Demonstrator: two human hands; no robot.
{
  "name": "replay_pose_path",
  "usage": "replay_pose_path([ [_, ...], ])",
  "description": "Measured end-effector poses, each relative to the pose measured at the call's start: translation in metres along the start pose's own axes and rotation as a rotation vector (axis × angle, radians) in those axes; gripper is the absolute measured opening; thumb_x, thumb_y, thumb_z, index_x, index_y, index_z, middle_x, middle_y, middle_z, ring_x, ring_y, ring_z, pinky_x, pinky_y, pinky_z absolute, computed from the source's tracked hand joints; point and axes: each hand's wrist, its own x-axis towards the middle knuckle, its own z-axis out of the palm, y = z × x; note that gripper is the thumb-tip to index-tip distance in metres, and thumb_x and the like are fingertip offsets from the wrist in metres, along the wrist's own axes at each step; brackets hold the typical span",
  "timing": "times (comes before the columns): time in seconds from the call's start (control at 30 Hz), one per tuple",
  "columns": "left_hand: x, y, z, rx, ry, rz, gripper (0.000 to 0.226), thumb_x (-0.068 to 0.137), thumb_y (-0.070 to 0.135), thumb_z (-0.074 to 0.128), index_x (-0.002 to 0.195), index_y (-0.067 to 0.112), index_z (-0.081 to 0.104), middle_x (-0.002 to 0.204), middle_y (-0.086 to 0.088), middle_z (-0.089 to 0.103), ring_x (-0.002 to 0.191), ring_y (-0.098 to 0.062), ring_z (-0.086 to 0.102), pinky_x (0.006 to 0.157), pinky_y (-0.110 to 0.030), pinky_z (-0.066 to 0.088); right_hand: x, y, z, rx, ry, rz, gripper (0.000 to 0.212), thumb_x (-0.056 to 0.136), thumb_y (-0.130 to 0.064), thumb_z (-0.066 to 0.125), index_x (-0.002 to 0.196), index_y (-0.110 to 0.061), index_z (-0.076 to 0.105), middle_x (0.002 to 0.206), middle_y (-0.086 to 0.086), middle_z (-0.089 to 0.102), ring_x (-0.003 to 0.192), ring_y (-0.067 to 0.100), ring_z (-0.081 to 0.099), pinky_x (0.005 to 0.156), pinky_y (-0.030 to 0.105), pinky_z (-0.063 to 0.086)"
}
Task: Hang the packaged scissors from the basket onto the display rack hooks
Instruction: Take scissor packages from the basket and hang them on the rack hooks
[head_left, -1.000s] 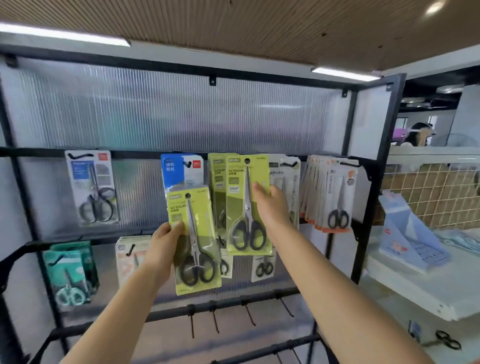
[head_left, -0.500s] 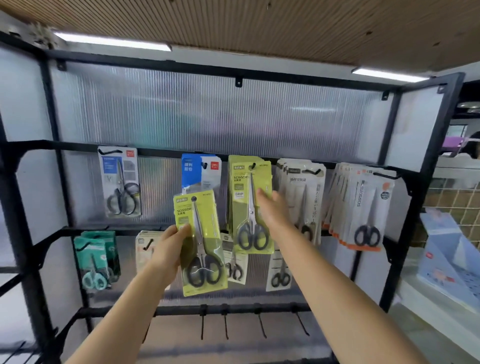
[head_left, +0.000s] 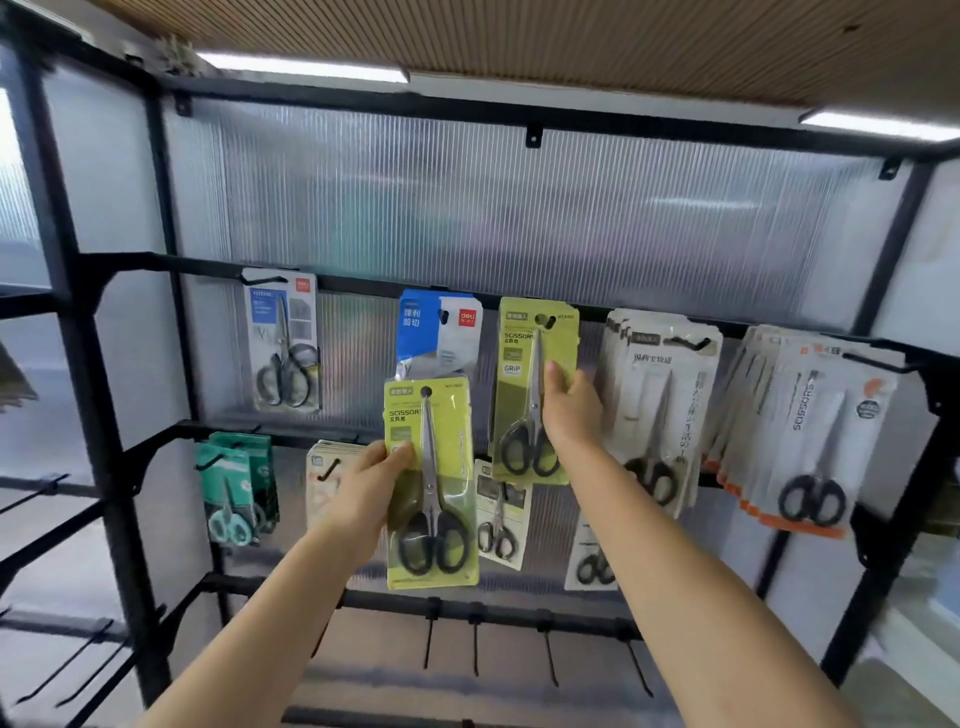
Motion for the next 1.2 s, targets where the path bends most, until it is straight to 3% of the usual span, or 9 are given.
replay_pose_path([
  [0.1,-0.004,0.000,0.006,0.007,0.009,-0.008,0.020,0.096,0.026,0.052,0.106,0.009,0.055,0.097,-0.014,0.056,0.085,-0.028,0.053,0.069,-0.037,0.051,0.001,0.002,0.000,-0.051,0.051,-0.035,0.042,0.100,-0.037,0.040,0.118,0.001,0.049,0.112,0.013,0.060,0.106,0.027,0.057,0.072,0.026,0.036],
  [0.2,-0.009,0.002,0.017,0.005,0.008,0.003,0.020,0.096,0.023,0.052,0.103,0.004,0.052,0.086,-0.011,0.052,0.073,-0.023,0.050,0.063,-0.033,0.048,0.000,0.006,-0.003,-0.100,0.112,-0.094,0.042,0.098,-0.038,0.044,0.115,0.000,0.050,0.108,0.011,0.060,0.096,0.023,0.057,0.070,0.026,0.034],
  [0.4,-0.022,0.000,0.035,-0.006,-0.062,0.027,0.015,0.097,0.024,0.051,0.089,0.011,0.053,0.080,-0.008,0.051,0.069,-0.020,0.049,0.061,-0.031,0.046,-0.026,0.011,-0.013,-0.040,0.228,-0.338,0.040,0.098,-0.027,0.046,0.127,0.000,0.049,0.122,0.010,0.049,0.104,0.010,0.047,0.086,0.011,0.032],
  [0.5,-0.027,0.002,0.042,0.002,-0.102,0.064,0.013,0.097,0.024,0.050,0.090,0.015,0.056,0.082,-0.007,0.055,0.073,-0.019,0.052,0.065,-0.030,0.047,-0.041,0.004,-0.029,0.034,0.121,-0.440,0.031,0.099,-0.029,0.044,0.111,-0.004,0.058,0.100,0.000,0.060,0.087,0.003,0.054,0.079,0.017,0.044],
  [0.6,-0.032,0.010,0.049,0.004,-0.143,0.131,0.012,0.098,0.024,0.048,0.093,0.020,0.058,0.082,-0.001,0.061,0.074,-0.014,0.057,0.064,-0.026,0.049,-0.046,-0.012,-0.051,-0.010,-0.102,-0.413,0.026,0.097,-0.034,0.047,0.104,-0.013,0.060,0.089,-0.013,0.058,0.081,-0.009,0.052,0.070,0.001,0.039],
  [0.8,-0.037,0.017,0.058,0.019,-0.175,0.161,0.015,0.096,0.028,0.050,0.094,0.013,0.056,0.090,-0.011,0.053,0.083,-0.022,0.048,0.075,-0.038,0.043,-0.050,-0.035,-0.084,-0.048,-0.296,-0.398,0.011,0.093,-0.024,0.055,0.099,-0.016,0.060,0.087,-0.005,0.062,0.071,0.005,0.059,0.057,0.016,0.052],
  [0.97,-0.037,0.025,0.060,-0.005,-0.219,0.201,0.015,0.097,0.026,0.049,0.097,0.014,0.058,0.090,-0.008,0.061,0.081,-0.021,0.055,0.074,-0.035,0.050,-0.047,-0.043,-0.086,-0.077,-0.249,-0.443,0.005,0.091,-0.016,0.060,0.095,-0.015,0.059,0.089,0.002,0.064,0.071,0.010,0.060,0.056,0.016,0.053],
  [1.07,-0.035,0.027,0.059,0.003,-0.272,0.224,0.010,0.095,0.025,0.052,0.097,0.017,0.058,0.095,-0.009,0.063,0.086,-0.021,0.059,0.083,-0.040,0.053,-0.040,-0.050,-0.088,-0.030,-0.207,-0.445,0.002,0.091,-0.013,0.060,0.092,-0.014,0.058,0.083,0.000,0.061,0.066,0.009,0.058,0.054,0.017,0.052],
  [1.2,-0.032,0.018,0.057,0.071,-0.336,0.173,0.010,0.094,0.021,0.054,0.093,0.014,0.060,0.081,0.003,0.068,0.075,-0.011,0.064,0.067,-0.020,0.053,-0.026,-0.060,-0.092,0.000,-0.142,-0.445,0.003,0.092,-0.013,0.059,0.094,-0.012,0.059,0.076,-0.004,0.058,0.062,0.006,0.056,0.054,0.014,0.051],
])
